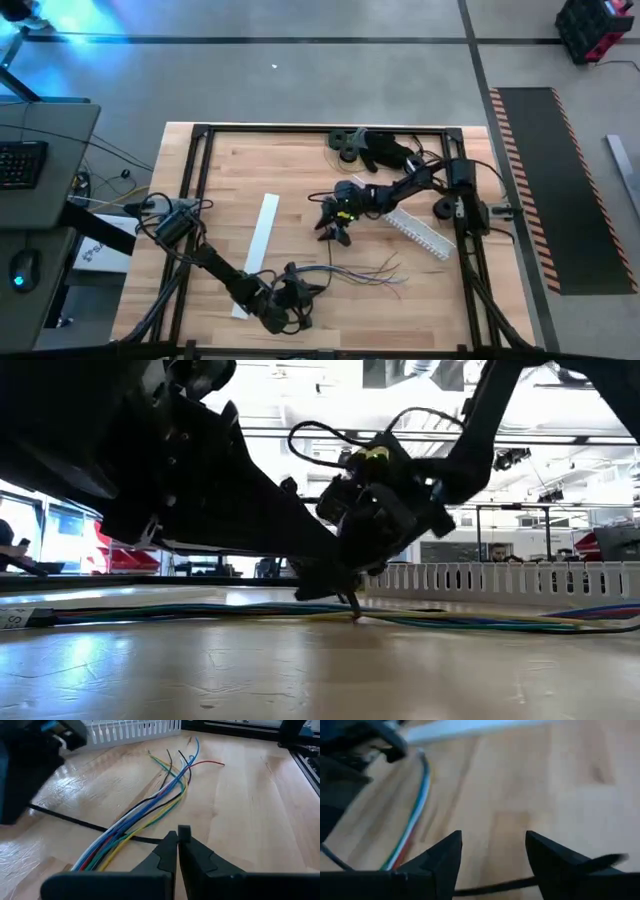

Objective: Ziptie cables
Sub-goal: Wrap the cable using zip tie

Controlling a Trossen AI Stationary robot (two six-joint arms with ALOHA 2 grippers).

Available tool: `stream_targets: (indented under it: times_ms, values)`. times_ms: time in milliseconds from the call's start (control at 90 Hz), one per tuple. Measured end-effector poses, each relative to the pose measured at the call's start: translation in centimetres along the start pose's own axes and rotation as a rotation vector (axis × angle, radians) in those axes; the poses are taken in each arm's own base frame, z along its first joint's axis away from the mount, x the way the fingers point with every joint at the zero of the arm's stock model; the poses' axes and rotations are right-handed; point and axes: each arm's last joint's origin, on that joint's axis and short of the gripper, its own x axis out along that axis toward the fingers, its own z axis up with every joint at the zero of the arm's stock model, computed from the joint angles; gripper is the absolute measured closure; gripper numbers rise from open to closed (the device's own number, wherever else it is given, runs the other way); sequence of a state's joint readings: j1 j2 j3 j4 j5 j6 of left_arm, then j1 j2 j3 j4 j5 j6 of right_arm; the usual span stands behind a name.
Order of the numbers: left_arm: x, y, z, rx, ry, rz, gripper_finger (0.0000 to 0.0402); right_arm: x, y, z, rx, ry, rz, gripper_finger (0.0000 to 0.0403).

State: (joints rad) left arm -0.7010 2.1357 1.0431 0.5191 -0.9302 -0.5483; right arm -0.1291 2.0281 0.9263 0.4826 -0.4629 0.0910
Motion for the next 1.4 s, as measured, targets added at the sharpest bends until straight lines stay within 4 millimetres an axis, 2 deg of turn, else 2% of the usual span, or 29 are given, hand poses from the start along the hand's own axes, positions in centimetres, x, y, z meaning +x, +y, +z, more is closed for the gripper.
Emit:
stream_targets:
  times_ms: [100,189,344,544,667,778,911,989,1133,1244,1400]
  values:
    - [0.0,0.0,0.0,-0.001,-0.005,0.006,0.0402,-1.1,0.8,1.2,-0.039,0.015,-0.104,0.0199]
    - [0.0,0.0,0.0,-0.001,-0.006,0.008,0.0401,-1.0,1.3,0.2,-0.027,0.108,-0.110,0.0199]
    - [0.0,0.1,0.1,-0.001,-0.013,0.019,0.0402,0.0,2.1,-0.8,-0.043,0.163,-0.123,0.0200]
    - [0.0,0.1,0.1,0.000,-0.013,0.020,0.0402,-0.1,2.6,-0.4,-0.073,0.145,-0.180,0.0200]
    - [0.0,0.1,0.0,0.001,-0.013,0.020,0.0401,-1.0,2.6,0.7,-0.088,0.108,-0.215,0.0200]
    - [0.0,0.1,0.0,0.001,-0.013,0.021,0.0402,-2.3,2.9,1.7,-0.096,0.102,-0.321,0.0200]
    - [0.0,0.1,0.1,-0.001,-0.013,0.020,0.0402,-4.4,4.4,3.1,-0.079,0.101,-0.451,0.0200]
    - [0.0,0.0,0.1,0.000,-0.015,0.021,0.0402,-5.3,5.3,2.0,-0.016,0.106,-0.471,0.0200]
    - [-0.1,0.0,0.1,0.000,-0.022,0.029,0.0402,-6.3,6.0,-2.8,0.180,0.109,-0.463,0.0200]
    - [-0.1,0.0,0.1,-0.001,-0.023,0.031,0.0402,-6.4,6.1,-5.6,0.332,0.063,-0.436,0.0200]
    - [0.0,0.0,0.2,0.001,-0.027,0.034,0.0402,-6.3,5.7,-6.4,0.368,0.015,-0.484,0.0200]
